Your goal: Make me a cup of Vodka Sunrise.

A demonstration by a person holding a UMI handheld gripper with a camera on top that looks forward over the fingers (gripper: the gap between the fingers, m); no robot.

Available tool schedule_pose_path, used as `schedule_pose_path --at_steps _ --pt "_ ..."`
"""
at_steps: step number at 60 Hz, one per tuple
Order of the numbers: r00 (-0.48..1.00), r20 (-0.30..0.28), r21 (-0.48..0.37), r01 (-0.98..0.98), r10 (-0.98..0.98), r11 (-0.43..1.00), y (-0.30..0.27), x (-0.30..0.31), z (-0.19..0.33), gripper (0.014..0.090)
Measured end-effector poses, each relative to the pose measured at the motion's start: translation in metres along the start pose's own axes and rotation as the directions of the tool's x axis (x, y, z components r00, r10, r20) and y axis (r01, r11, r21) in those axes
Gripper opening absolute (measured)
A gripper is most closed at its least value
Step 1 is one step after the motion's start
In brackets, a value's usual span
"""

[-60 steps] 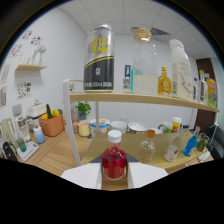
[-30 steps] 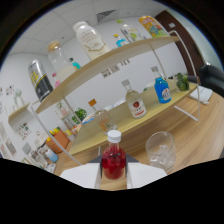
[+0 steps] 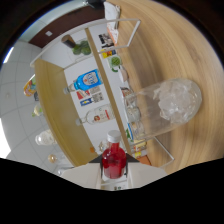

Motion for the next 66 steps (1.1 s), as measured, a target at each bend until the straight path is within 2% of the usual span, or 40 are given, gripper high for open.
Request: schedule_pose_path --at_steps 13,22,30,39,45,52,61,66 --pt "0.965 0.098 -0.006 -0.244 0.243 0.97 -0.007 -0.014 -0.003 0.0341" --pt "0.966 0.09 0.002 -0.245 0.244 0.97 -0.01 -0.012 -0.004 0.0339" --pt "0.992 0.058 0.014 -0.115 0.114 0.993 -0.003 -0.021 -0.004 0.0341" --pt "0.967 0.025 0.024 0.252 -0.253 0.967 0.014 -0.051 -0.002 0.0341" --pt "0.832 -0.012 0.011 0.555 -0.555 0.832 0.036 -0.07 0.003 0.0341" --pt "0.54 -0.069 -0.013 0.841 -0.839 0.542 0.061 -0.073 0.01 0.0342" --pt "0.168 -0.161 -0.097 0.978 -0.972 0.185 0.073 -0.028 0.021 0.034" --pt "0.024 -0.192 -0.171 0.984 -0.981 0.058 0.072 0.017 0.029 0.034"
